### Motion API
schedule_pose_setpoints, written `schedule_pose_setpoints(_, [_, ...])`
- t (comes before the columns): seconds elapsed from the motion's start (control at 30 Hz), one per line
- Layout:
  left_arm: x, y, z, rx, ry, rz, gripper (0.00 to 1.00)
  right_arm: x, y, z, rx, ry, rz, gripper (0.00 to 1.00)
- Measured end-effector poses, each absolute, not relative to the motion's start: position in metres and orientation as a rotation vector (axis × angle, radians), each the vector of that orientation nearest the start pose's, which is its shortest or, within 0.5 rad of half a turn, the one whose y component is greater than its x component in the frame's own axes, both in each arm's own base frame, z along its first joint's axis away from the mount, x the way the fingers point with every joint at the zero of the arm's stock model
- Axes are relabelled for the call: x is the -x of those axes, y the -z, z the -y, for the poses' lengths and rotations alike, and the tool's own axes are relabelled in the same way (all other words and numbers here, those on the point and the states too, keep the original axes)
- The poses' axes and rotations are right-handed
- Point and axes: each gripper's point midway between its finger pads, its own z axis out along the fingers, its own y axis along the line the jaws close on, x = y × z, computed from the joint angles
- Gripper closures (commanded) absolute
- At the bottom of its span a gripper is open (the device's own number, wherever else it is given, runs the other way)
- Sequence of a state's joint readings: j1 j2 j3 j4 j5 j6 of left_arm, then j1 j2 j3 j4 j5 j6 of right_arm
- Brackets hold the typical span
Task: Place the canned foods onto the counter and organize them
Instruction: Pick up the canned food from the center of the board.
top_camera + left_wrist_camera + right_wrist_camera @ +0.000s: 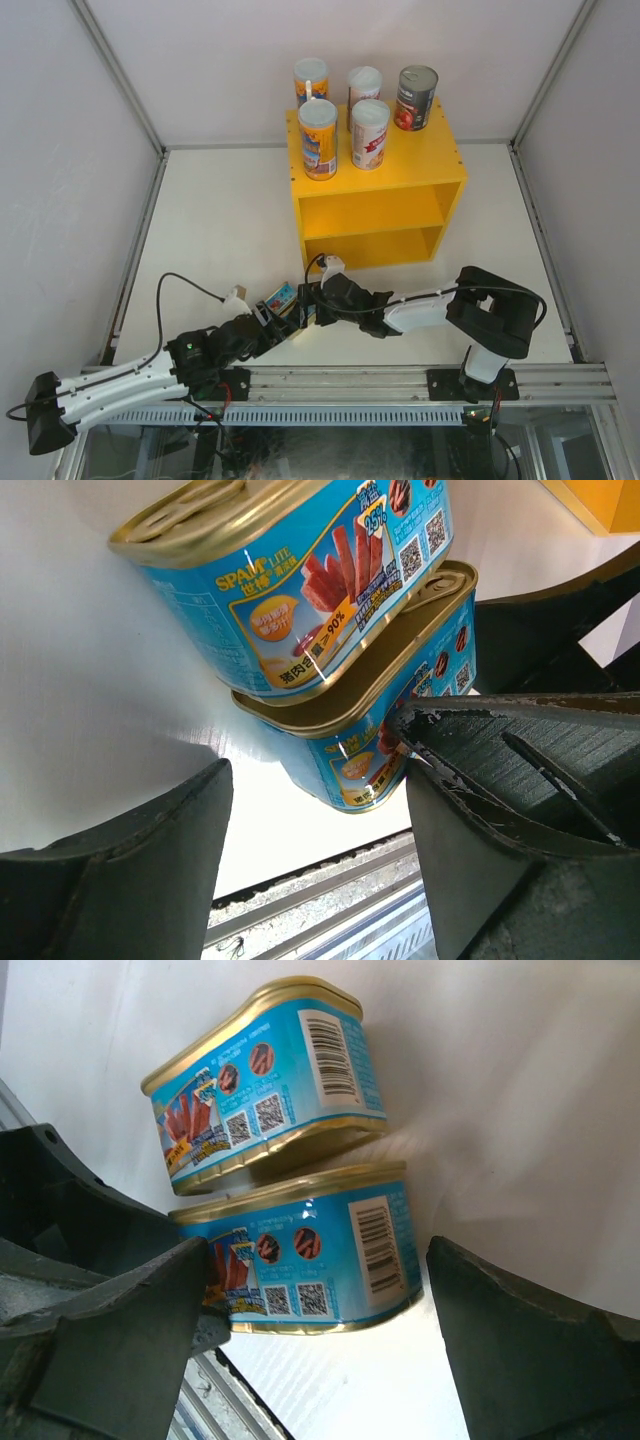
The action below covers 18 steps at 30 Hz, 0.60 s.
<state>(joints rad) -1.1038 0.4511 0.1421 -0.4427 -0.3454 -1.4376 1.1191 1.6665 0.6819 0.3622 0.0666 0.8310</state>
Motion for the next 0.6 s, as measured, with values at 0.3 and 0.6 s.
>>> schedule_pose_setpoints(0.3, [-0.113,-0.034,0.184,0.571,0.893,-2.389,0.25,-0.161,-0.035,-0.391,0.314,-0.982,-2.349,0.25])
schedule_pose_setpoints(0.6, [-0.107,-0.033,0.184,0.546,0.903,-2.413,0.25,-0.152,-0.037,-0.393,0.31,-0.95,-2.314,0.3])
